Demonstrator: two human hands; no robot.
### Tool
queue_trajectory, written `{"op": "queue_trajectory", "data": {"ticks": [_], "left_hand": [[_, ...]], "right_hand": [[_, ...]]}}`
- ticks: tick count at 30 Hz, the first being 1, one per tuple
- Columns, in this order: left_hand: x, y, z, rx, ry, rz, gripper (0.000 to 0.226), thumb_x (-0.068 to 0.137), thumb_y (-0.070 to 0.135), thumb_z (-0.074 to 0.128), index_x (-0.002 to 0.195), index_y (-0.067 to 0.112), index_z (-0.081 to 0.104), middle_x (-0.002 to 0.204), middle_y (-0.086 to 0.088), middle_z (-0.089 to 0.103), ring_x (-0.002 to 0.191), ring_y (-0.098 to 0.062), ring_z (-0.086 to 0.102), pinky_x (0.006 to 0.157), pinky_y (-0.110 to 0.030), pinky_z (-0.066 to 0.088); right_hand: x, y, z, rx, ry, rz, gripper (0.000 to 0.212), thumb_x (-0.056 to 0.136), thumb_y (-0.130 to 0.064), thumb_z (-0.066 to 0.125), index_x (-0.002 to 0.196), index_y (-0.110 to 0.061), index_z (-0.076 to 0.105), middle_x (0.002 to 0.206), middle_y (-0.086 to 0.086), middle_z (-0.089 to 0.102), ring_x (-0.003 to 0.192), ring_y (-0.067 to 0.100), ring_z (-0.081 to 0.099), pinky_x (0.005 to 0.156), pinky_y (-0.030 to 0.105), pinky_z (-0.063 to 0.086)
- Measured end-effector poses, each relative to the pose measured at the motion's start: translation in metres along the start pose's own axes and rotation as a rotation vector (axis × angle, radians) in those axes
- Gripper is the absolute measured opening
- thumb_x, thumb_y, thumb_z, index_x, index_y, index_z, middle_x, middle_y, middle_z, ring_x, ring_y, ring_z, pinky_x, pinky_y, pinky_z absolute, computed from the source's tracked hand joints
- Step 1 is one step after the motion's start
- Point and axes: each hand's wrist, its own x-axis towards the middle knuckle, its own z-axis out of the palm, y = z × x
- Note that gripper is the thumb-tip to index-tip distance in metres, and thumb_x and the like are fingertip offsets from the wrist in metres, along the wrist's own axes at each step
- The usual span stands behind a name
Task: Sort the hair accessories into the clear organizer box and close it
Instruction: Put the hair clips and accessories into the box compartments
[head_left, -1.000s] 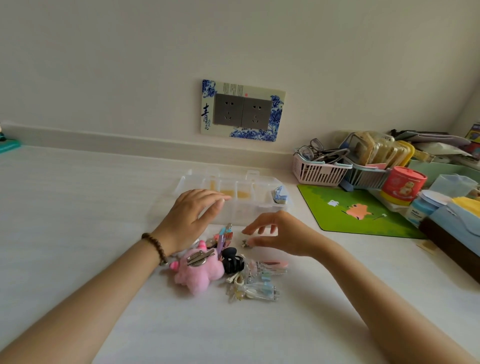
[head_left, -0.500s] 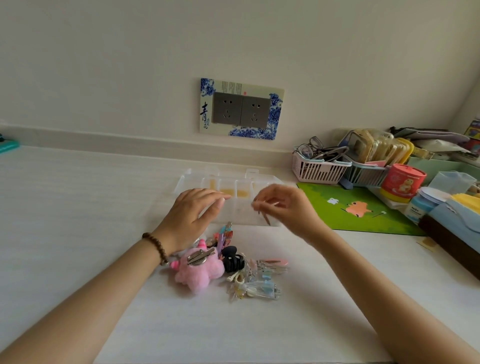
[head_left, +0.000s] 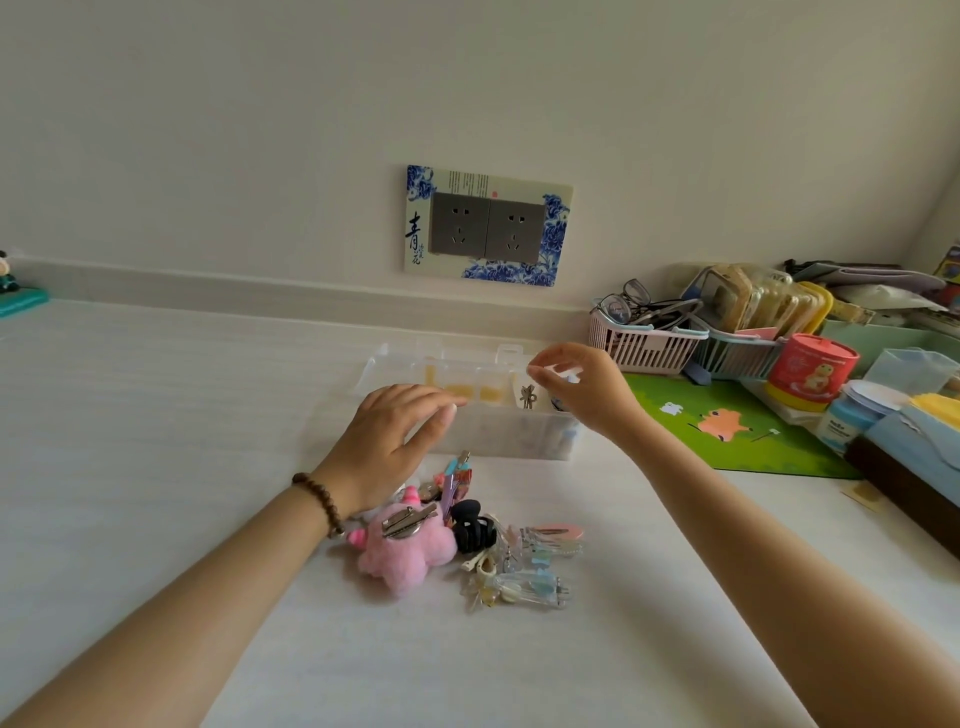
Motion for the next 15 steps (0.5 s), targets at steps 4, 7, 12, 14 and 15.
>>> {"op": "queue_trajectory", "data": {"ticks": [4,7,12,14,15], "left_hand": [[0.001,-0.003,0.001,-0.013,0.006,0.001,0.063,0.087,0.064,0.011,0.120,0.032,0.055,0.122,0.014,0.056,0.118,-0.003,0.044,0.105,-0.032,0.028],[0.001,-0.002,0.001,-0.008,0.008,0.005,0.061,0.089,0.061,0.013,0.120,0.031,0.056,0.123,0.012,0.057,0.119,-0.005,0.045,0.106,-0.036,0.029],[0.001,0.000,0.001,-0.001,0.020,0.010,0.065,0.088,0.063,0.011,0.120,0.030,0.056,0.123,0.010,0.058,0.119,-0.007,0.046,0.106,-0.036,0.029],[0.001,0.000,0.001,0.002,0.020,0.008,0.067,0.087,0.064,0.010,0.120,0.030,0.056,0.124,0.010,0.057,0.119,-0.006,0.045,0.106,-0.034,0.028],[0.000,0.001,0.000,0.002,0.020,0.008,0.068,0.086,0.065,0.009,0.120,0.029,0.056,0.124,0.010,0.057,0.119,-0.006,0.045,0.106,-0.034,0.027]], "right_hand": [[-0.038,-0.023,-0.019,0.143,-0.085,-0.075,0.007,0.082,-0.031,0.066,0.085,-0.024,0.067,0.083,-0.014,0.067,0.074,0.001,0.059,0.067,0.016,0.045],[-0.075,-0.038,-0.024,0.212,-0.438,-0.068,0.012,0.078,-0.031,0.069,0.083,-0.020,0.069,0.083,-0.008,0.068,0.076,0.006,0.059,0.072,0.024,0.048],[-0.105,-0.037,-0.014,0.014,-0.595,-0.088,0.033,0.070,-0.042,0.076,0.094,-0.024,0.063,0.094,-0.017,0.061,0.084,-0.003,0.051,0.074,0.012,0.040],[-0.109,-0.034,-0.008,-0.045,-0.603,-0.070,0.038,0.066,-0.048,0.076,0.094,-0.028,0.061,0.098,-0.016,0.058,0.089,-0.001,0.049,0.077,0.012,0.040],[-0.110,-0.034,-0.006,-0.061,-0.601,-0.065,0.038,0.065,-0.050,0.076,0.093,-0.029,0.061,0.099,-0.014,0.058,0.090,0.000,0.050,0.079,0.014,0.041]]}}
